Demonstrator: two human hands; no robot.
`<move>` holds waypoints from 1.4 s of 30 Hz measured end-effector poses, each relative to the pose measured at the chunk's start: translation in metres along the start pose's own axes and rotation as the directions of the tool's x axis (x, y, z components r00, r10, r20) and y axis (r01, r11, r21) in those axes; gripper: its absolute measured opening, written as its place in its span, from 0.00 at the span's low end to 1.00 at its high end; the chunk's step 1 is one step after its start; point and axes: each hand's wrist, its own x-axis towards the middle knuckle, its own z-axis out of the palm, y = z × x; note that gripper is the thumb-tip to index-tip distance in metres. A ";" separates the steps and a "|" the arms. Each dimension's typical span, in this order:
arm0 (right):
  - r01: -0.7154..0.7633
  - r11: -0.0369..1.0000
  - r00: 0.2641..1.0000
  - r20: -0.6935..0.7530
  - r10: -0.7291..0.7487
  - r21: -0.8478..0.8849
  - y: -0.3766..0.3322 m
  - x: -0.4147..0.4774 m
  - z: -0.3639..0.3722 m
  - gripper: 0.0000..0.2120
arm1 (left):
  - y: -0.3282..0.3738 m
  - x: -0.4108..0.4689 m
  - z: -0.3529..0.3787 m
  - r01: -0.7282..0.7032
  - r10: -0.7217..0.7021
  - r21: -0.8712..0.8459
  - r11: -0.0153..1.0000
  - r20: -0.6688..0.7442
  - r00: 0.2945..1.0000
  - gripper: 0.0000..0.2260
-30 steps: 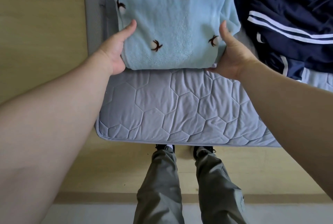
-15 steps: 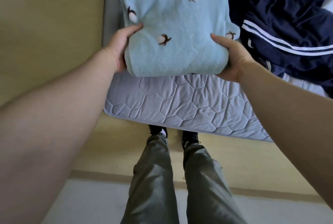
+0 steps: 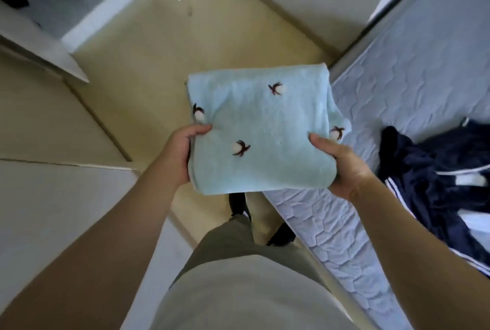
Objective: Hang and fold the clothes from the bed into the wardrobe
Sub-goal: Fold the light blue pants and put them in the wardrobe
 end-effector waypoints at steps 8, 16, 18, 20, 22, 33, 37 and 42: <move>0.169 0.943 0.961 0.262 -0.092 -0.286 -0.086 0.036 0.215 0.30 | 0.112 -0.088 -0.109 -0.246 0.202 -0.285 0.926 -0.175 0.964 0.17; 0.257 0.877 0.924 0.369 -0.099 -0.407 -0.141 0.122 0.428 0.22 | 0.265 -0.101 -0.242 -0.422 0.329 -0.315 0.850 -0.308 0.893 0.22; 0.287 0.863 0.914 0.387 -0.117 -0.416 -0.160 0.141 0.475 0.24 | 0.311 -0.103 -0.267 -0.446 0.354 -0.319 0.836 -0.308 0.883 0.19; 0.324 0.854 0.895 0.423 -0.138 -0.407 -0.180 0.160 0.517 0.23 | 0.356 -0.101 -0.288 -0.472 0.383 -0.328 0.818 -0.301 0.873 0.17; 0.351 0.850 0.878 0.453 -0.154 -0.393 -0.201 0.183 0.554 0.20 | 0.400 -0.093 -0.307 -0.502 0.414 -0.317 0.804 -0.307 0.857 0.18; 0.395 0.826 0.855 0.491 -0.169 -0.403 -0.365 0.352 0.742 0.35 | 0.664 -0.014 -0.376 -0.634 0.554 -0.237 0.736 -0.327 0.766 0.20; 0.451 0.805 0.816 0.544 -0.197 -0.386 -0.438 0.396 0.821 0.34 | 0.769 -0.001 -0.389 -0.673 0.595 -0.199 0.712 -0.337 0.729 0.24; 0.516 0.764 0.781 0.579 -0.234 -0.387 -0.517 0.448 0.918 0.35 | 0.888 0.019 -0.416 -0.756 0.676 -0.224 0.615 -0.345 0.651 0.21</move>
